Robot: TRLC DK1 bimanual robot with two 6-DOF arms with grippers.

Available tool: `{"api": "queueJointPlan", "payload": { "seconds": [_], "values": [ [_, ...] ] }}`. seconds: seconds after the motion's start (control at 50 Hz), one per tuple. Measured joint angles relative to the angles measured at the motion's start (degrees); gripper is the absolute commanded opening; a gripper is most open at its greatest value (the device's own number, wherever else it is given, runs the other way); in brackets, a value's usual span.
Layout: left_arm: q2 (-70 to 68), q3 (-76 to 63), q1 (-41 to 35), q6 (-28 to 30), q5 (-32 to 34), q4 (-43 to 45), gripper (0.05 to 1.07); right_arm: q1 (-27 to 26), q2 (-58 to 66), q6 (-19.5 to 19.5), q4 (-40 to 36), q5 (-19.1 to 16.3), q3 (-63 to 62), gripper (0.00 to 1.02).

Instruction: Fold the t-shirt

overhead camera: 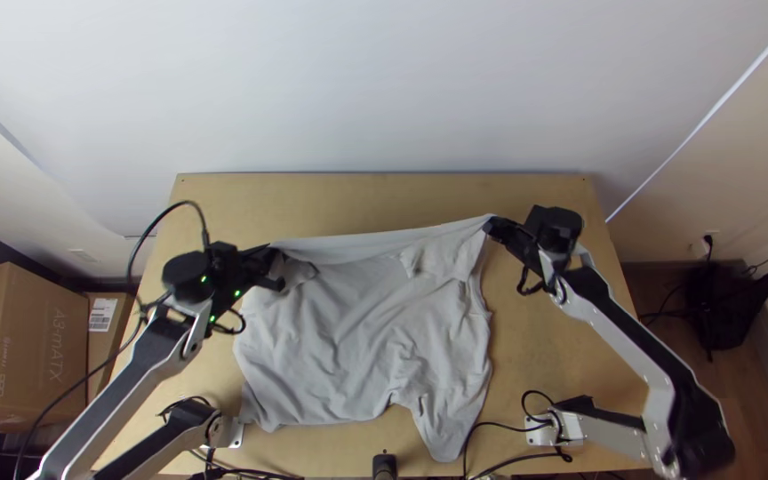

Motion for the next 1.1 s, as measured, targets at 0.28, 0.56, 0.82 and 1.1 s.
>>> {"api": "queueJointPlan", "payload": {
  "seconds": [0.28,0.56,0.82,1.1],
  "values": [
    [30.1,14.6,5.5,0.0,2.7,7.8,0.08,-4.9,25.0,1.0,1.9,-1.2,18.4,0.02],
    [48.7,32.3,6.8,-0.1,2.6,8.9,0.7,-6.6,40.5,2.1,-0.1,-1.6,35.0,0.54],
    [57.2,47.8,8.4,-4.1,1.7,-2.2,1.03,-9.4,48.3,3.7,-11.7,-4.0,51.3,0.99],
    [53.9,55.0,12.9,-10.5,2.8,-11.5,1.03,-12.1,43.8,8.3,-29.7,-6.8,54.6,0.99]
  ]
}}
